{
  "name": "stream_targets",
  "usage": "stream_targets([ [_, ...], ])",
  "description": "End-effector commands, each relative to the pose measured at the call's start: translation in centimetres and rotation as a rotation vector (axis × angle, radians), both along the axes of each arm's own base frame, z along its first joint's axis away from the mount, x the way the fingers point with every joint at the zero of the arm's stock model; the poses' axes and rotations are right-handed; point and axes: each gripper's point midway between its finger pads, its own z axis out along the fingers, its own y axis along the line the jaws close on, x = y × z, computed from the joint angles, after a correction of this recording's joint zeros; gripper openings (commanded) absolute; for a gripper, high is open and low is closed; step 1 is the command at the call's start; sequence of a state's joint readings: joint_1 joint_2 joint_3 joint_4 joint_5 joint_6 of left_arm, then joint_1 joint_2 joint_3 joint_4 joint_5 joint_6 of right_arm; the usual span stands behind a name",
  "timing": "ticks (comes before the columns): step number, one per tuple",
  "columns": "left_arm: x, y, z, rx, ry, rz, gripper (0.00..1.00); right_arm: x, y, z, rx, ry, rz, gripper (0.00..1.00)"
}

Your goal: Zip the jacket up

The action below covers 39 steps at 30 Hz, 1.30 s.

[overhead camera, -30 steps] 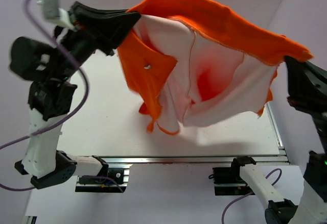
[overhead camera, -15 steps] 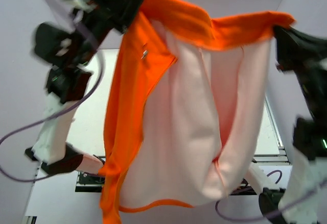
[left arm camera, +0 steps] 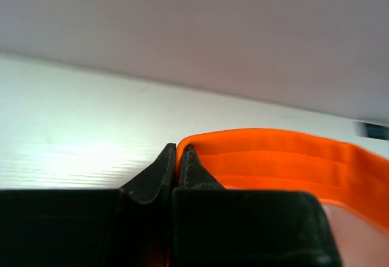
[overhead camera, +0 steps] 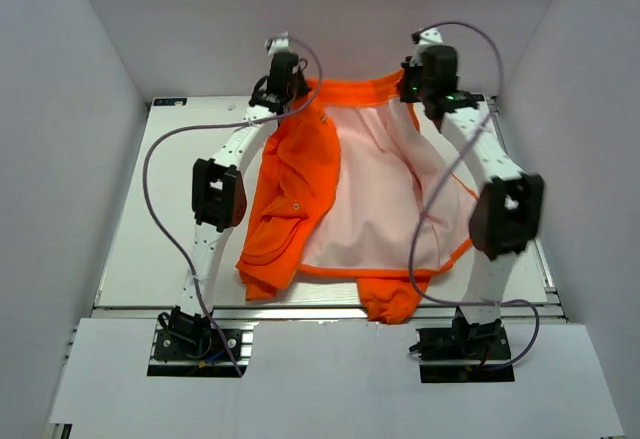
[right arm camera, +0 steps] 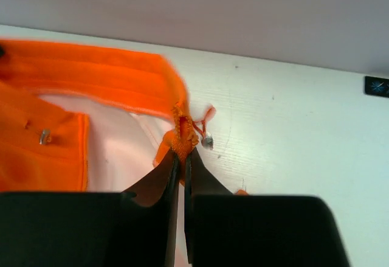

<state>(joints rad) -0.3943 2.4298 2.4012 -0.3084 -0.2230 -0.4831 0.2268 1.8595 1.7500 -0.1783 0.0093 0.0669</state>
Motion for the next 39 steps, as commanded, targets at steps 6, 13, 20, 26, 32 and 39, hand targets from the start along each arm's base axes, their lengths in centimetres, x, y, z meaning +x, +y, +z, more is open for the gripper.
stream_targets([
  [6, 2.2, 3.4, 3.8, -0.136, -0.083, -0.009, 0.98, 4.5, 0.9, -0.4, -0.005, 0.033, -0.053, 0.89],
  [13, -3.5, 4.4, 10.5, -0.077, -0.109, -0.083, 0.98, -2.3, -1.7, 1.5, 0.068, 0.045, -0.067, 0.89],
  [20, -16.1, 4.5, 6.0, -0.123, 0.084, -0.240, 0.98, -11.0, -14.6, -3.3, 0.155, 0.238, -0.375, 0.89],
  [26, -25.1, 2.7, -2.7, -0.202, 0.235, -0.359, 0.98, -16.7, -24.6, -11.8, 0.286, 0.472, -0.713, 0.89],
  [32, -27.8, 1.6, -9.4, -0.209, 0.378, -0.446, 0.98, -17.3, -26.5, -16.7, 0.339, 0.593, -0.781, 0.89],
  [39, -26.2, 0.9, -13.4, -0.220, 0.436, -0.437, 0.98, -16.8, -28.0, -18.8, 0.365, 0.619, -0.912, 0.89],
])
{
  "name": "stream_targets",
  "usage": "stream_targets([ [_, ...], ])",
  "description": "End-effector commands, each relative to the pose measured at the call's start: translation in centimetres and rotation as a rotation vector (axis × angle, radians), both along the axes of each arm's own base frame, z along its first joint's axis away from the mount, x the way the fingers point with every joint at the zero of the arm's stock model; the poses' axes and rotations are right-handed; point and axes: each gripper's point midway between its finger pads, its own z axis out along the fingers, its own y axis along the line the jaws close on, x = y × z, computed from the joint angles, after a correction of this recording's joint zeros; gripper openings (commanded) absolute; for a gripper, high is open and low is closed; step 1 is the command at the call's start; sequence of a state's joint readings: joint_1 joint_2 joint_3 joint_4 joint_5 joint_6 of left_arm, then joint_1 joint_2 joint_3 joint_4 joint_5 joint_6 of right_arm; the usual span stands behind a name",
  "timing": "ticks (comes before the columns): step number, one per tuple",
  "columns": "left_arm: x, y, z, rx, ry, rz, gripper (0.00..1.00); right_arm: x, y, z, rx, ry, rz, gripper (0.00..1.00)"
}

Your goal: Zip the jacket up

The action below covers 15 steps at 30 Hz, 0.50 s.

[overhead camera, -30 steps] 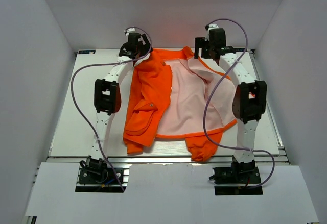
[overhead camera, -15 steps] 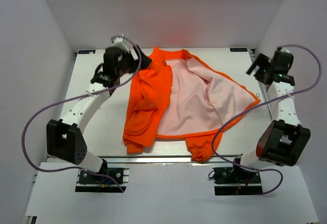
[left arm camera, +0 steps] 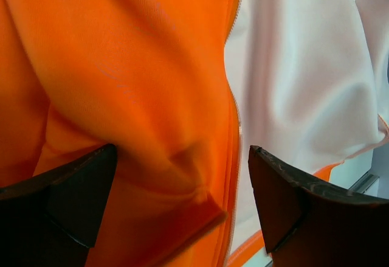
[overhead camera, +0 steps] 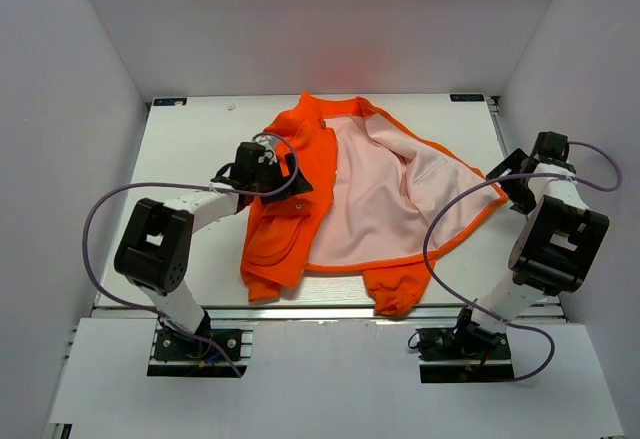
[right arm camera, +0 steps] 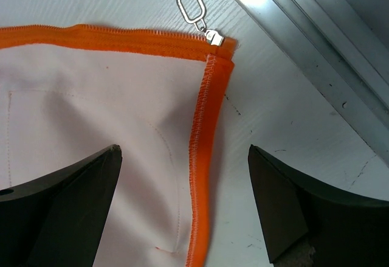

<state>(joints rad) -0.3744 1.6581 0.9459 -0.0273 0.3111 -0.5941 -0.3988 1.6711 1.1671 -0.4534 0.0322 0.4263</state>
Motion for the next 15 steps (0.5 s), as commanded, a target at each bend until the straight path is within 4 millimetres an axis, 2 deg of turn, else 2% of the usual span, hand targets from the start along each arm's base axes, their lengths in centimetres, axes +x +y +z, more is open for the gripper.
stream_targets([
  [1, 2.2, -1.4, 0.5, -0.057, -0.041, -0.013, 0.98, 1.4, -1.0, 0.7, -0.002, -0.038, -0.094, 0.89],
  [4, 4.0, -1.7, -2.0, -0.048, 0.004, 0.006, 0.98, 1.1, -0.2, 0.4, 0.014, -0.059, -0.107, 0.89],
  [5, 4.6, -1.6, -2.8, -0.038, 0.024, 0.016, 0.98, 0.4, 0.3, -0.3, 0.031, -0.047, -0.111, 0.89],
  [6, 6.1, -1.5, -2.5, -0.045, 0.014, 0.031, 0.98, 0.3, 0.8, -0.4, 0.048, -0.054, -0.105, 0.89],
  [7, 6.7, -1.2, -4.5, -0.030, 0.055, 0.040, 0.98, 0.5, 1.1, 0.0, 0.052, -0.079, -0.106, 0.89],
  [8, 7.1, -0.9, -5.3, -0.024, 0.083, 0.055, 0.98, 0.3, 1.5, -0.2, 0.058, -0.080, -0.100, 0.89],
  [9, 8.4, -0.3, -4.9, -0.047, 0.082, 0.074, 0.98, 0.2, 2.4, -0.7, 0.062, -0.069, -0.078, 0.89],
  [10, 8.8, 0.3, -5.8, -0.052, 0.105, 0.091, 0.98, 0.1, 2.8, -1.1, 0.063, -0.054, -0.070, 0.89],
  [12, 9.9, 2.1, -5.8, -0.063, 0.108, 0.131, 0.98, 0.4, 4.0, -1.5, 0.070, -0.039, -0.035, 0.89],
  [15, 10.8, 4.5, -5.6, -0.035, 0.081, 0.186, 0.98, 0.4, 4.7, -2.7, 0.078, -0.012, -0.037, 0.89],
])
